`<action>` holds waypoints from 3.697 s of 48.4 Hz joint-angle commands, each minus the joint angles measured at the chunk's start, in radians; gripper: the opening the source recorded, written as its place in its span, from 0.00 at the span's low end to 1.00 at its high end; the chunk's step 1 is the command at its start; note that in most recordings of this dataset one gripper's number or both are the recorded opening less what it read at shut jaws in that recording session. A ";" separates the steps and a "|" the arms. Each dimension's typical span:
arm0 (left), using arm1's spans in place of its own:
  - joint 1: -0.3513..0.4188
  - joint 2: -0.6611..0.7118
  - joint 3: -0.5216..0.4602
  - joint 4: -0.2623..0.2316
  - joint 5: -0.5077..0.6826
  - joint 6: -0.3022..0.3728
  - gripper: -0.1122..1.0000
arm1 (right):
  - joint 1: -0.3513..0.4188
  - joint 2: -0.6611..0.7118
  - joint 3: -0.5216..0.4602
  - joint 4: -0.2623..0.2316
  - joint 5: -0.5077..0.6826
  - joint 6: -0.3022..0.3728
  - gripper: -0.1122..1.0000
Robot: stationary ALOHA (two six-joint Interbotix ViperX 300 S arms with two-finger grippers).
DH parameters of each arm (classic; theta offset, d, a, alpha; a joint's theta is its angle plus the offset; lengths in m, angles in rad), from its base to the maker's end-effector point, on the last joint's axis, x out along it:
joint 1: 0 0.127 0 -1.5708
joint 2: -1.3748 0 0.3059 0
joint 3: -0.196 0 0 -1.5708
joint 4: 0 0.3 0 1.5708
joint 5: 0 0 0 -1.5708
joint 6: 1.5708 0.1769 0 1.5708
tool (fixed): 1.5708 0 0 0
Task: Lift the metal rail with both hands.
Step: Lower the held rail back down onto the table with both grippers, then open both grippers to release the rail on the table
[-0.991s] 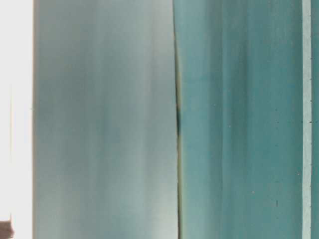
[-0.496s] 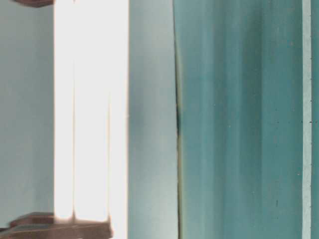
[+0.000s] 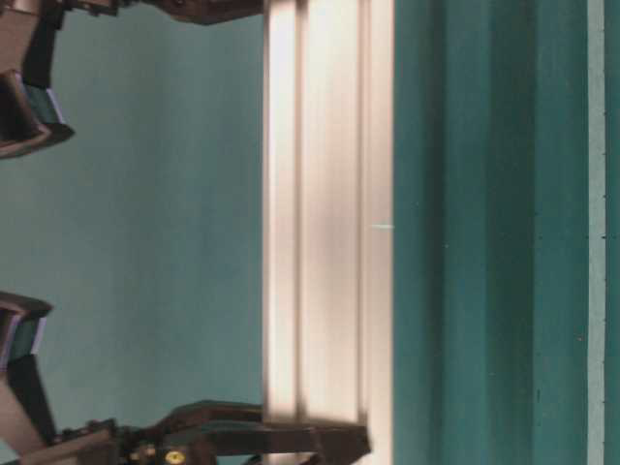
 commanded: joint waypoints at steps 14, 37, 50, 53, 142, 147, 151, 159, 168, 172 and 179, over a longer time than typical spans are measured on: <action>-0.009 0.023 0.091 0.005 -0.121 -0.018 0.43 | 0.006 0.072 0.023 0.005 -0.121 0.008 0.45; -0.048 0.110 0.124 0.002 -0.224 -0.012 0.43 | 0.031 0.110 0.103 0.003 -0.244 0.011 0.45; -0.037 0.129 0.132 0.005 -0.253 0.000 0.43 | 0.031 0.121 0.135 0.003 -0.290 0.011 0.45; -0.032 0.129 0.133 0.005 -0.258 0.002 0.43 | 0.031 0.124 0.140 0.003 -0.301 0.011 0.45; -0.029 0.167 0.179 0.005 -0.393 0.015 0.43 | 0.015 0.178 0.218 0.003 -0.437 0.017 0.45; -0.031 0.167 0.186 0.005 -0.402 0.009 0.43 | 0.015 0.178 0.218 0.005 -0.437 0.017 0.45; -0.032 0.166 0.189 0.005 -0.420 -0.003 0.43 | 0.014 0.178 0.216 0.009 -0.437 0.020 0.45; -0.032 0.167 0.190 0.005 -0.431 -0.003 0.43 | 0.015 0.181 0.213 0.018 -0.437 0.021 0.48; -0.037 0.166 0.201 0.005 -0.479 0.012 0.86 | 0.018 0.179 0.213 0.028 -0.449 0.021 0.89; -0.037 0.163 0.209 0.005 -0.512 0.015 0.98 | 0.021 0.178 0.218 0.028 -0.468 0.021 0.96; -0.037 0.160 0.213 0.002 -0.515 0.018 0.95 | 0.021 0.175 0.219 0.025 -0.483 0.020 0.95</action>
